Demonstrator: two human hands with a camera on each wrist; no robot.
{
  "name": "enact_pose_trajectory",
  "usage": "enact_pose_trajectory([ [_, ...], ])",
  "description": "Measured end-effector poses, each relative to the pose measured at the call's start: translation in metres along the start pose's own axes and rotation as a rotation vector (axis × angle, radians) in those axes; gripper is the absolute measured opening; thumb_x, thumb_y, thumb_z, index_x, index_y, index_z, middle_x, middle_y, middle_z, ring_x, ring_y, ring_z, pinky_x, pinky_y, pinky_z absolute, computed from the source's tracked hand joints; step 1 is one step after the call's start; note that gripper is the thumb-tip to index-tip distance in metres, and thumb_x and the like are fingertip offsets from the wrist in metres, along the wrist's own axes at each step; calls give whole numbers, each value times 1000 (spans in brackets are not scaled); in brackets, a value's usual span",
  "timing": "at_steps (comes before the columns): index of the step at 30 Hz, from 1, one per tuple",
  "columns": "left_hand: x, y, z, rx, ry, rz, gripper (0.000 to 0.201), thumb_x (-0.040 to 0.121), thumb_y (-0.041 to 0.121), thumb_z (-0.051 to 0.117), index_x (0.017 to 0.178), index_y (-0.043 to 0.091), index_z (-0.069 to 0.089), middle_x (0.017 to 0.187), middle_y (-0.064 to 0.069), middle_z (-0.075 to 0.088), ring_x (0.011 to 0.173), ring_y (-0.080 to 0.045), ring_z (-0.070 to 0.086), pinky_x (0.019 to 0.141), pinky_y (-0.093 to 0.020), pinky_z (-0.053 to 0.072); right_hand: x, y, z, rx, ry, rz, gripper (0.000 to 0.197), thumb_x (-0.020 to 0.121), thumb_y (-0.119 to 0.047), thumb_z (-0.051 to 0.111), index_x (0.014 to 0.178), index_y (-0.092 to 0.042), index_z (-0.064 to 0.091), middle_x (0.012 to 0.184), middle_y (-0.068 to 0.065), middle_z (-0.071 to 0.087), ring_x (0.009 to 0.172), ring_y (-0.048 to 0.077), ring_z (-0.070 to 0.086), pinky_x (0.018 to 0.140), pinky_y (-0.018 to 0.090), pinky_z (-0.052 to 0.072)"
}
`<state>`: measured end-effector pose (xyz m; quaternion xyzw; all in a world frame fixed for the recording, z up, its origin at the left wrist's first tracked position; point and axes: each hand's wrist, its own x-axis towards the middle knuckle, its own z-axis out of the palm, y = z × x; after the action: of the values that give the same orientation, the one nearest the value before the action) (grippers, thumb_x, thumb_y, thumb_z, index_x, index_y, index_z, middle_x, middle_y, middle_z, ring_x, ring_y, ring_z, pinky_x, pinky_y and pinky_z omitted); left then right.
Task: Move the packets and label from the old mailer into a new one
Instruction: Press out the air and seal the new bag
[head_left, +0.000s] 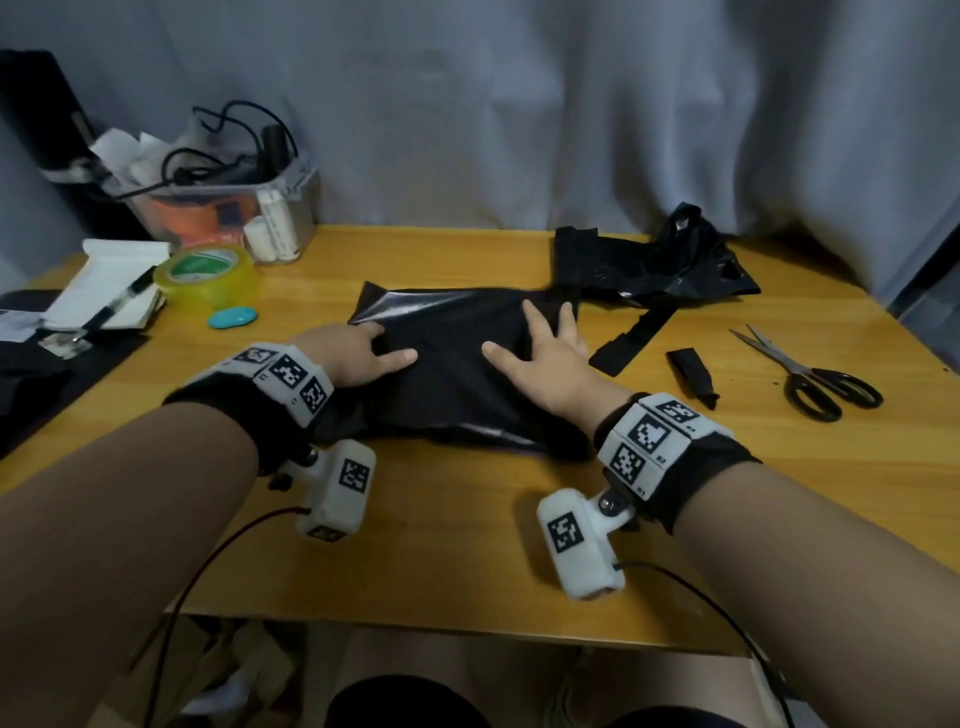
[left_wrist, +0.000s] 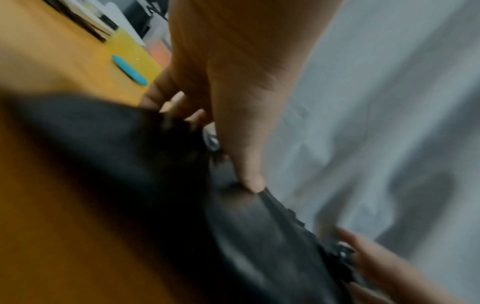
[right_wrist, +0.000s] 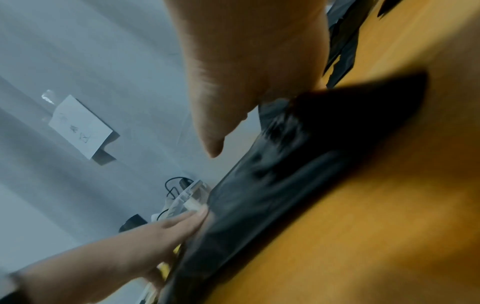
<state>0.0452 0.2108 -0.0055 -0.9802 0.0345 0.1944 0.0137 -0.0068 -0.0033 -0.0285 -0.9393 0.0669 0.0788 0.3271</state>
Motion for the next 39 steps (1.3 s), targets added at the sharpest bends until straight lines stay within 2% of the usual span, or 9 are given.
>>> enact_pose_trajectory([
  [3,-9,8,-12,193,8,-50,81,88,69,25,143,11,33,140,-14,44,122,-30,47,94,-36,43,8,8,-9,-149,-46,44,82,83,-73,37,150,-38,6,160,4,-5,146,33,2,115,58,6],
  [7,-6,20,-6,109,177,88,74,87,71,22,149,32,15,157,-9,6,143,-33,10,114,-54,18,13,0,-9,-302,-59,-49,78,84,-74,31,150,-40,5,160,-3,-6,147,29,-5,114,60,-2],
  [11,2,49,24,113,-4,78,67,86,73,15,145,48,-8,158,2,-18,145,-30,-12,113,-61,-1,19,-15,5,-476,-78,-184,70,89,-68,27,149,-41,4,160,-7,-10,147,25,-11,112,61,-12],
  [17,15,62,24,123,1,77,72,81,79,19,143,52,-7,156,9,-20,143,-34,-18,109,-68,-4,36,0,9,-617,-125,-119,61,94,-61,17,149,-42,0,160,-8,-11,146,27,-16,109,64,-15],
  [23,24,64,16,120,-65,97,86,70,88,22,141,54,-13,157,12,-16,144,-37,-12,107,-70,-1,45,12,10,-448,-228,-38,64,94,-63,20,147,-45,-10,158,-9,-18,147,24,-13,113,59,-10],
  [27,25,67,16,176,25,211,94,73,85,27,148,36,-3,159,8,-8,146,-27,-11,110,-63,-7,49,15,11,-420,-254,-32,64,94,-61,24,147,-45,-9,158,-9,-17,147,22,-12,114,57,-10],
  [30,25,73,14,154,25,310,99,77,79,32,150,20,0,160,0,-2,147,-22,5,117,-53,3,50,19,-1,-333,-207,-134,69,93,-53,41,150,-39,4,160,-5,-5,148,23,0,118,52,2],
  [35,25,108,5,221,25,342,79,81,79,19,147,42,-2,159,0,-11,146,-29,-2,115,-56,2,35,33,-29,-313,246,-206,93,82,-24,67,151,-34,6,159,2,-9,141,34,13,110,47,29],
  [39,25,131,10,198,-49,370,79,83,77,22,148,39,0,159,6,-12,146,-26,-7,114,-58,1,32,44,-40,-337,165,-4,81,83,-26,64,149,-18,17,143,14,40,131,33,38,104,47,40],
])
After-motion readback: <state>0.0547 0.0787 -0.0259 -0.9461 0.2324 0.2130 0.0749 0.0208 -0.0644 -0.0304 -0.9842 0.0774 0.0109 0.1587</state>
